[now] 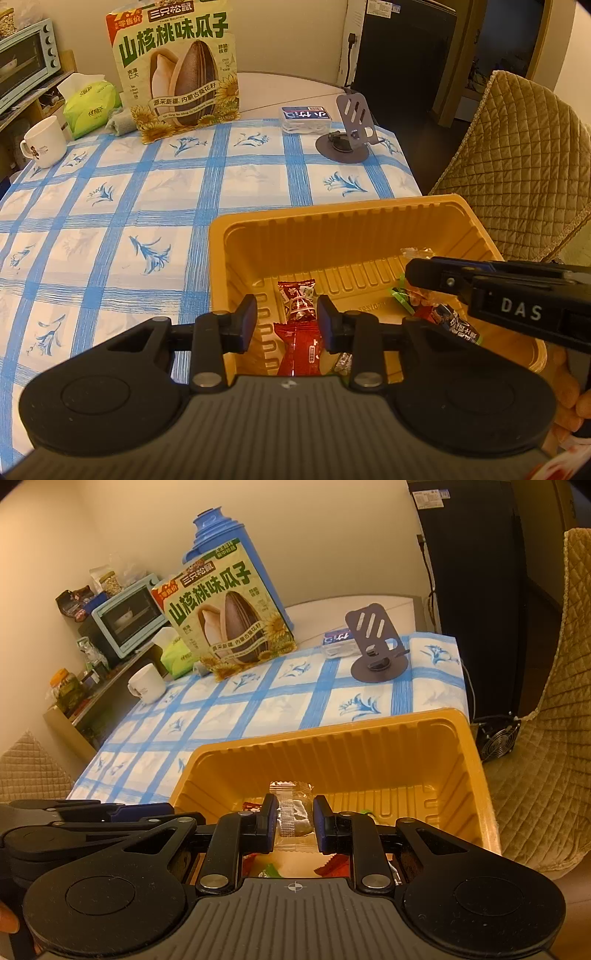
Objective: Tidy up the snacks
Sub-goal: 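Carry both packets over the orange tray and open both tools, then withdraw both tools from the tray back over the tablecloth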
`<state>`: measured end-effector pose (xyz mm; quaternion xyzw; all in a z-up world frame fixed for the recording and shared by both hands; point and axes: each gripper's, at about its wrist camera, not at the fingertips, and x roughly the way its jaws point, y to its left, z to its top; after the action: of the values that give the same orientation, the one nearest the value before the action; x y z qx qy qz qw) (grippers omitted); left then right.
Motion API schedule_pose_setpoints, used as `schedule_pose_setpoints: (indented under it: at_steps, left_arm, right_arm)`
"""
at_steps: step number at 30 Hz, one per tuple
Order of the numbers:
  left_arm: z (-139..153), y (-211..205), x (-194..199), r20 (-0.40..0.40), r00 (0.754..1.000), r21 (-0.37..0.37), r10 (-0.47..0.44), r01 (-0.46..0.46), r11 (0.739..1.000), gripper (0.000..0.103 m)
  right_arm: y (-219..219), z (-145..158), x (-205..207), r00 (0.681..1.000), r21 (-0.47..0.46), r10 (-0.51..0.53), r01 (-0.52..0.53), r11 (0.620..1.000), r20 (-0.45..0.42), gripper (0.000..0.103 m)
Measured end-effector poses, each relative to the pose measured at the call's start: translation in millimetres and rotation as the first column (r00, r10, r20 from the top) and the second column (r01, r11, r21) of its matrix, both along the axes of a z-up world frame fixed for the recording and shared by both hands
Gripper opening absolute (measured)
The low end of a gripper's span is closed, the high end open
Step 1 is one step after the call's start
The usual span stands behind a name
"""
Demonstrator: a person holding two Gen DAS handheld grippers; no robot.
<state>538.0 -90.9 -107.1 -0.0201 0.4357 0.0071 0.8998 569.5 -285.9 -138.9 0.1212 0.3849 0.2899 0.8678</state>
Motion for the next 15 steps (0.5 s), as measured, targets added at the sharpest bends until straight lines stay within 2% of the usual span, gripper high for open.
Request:
schedule_pose_setpoints:
  at_steps: [3,7,11,13,15]
  left_arm:
    - [1.5,2.0,-0.9,0.004,1.000,-0.001,0.008,-0.008,1.000,0.034]
    - [3.6,4.3,-4.3,0.014,1.000,0.001,0.019,-0.019,1.000,0.044]
    - [6.2,6.4,-8.8,0.022,1.000,0.002,0.022,-0.022,1.000,0.048]
    - [7.9,7.6,-11.6,0.027,0.999,0.001,0.027,-0.027,1.000,0.052]
    - [10.0,8.5,-15.2,0.035,0.999,-0.002,0.025,-0.025,1.000,0.055]
  right_arm:
    - [4.4,-1.9,3.6,1.000,-0.010,0.005,-0.005,1.000,-0.004,0.021]
    - [7.4,-3.5,7.0,1.000,-0.005,-0.001,0.001,1.000,-0.013,0.021]
    - [7.8,-3.1,10.9,1.000,0.019,0.002,-0.001,1.000,-0.030,0.023]
    - [7.8,-1.8,11.0,1.000,0.012,-0.006,0.006,1.000,-0.030,0.032]
    - [5.0,0.9,8.3,0.999,0.016,-0.027,0.028,0.999,-0.018,0.057]
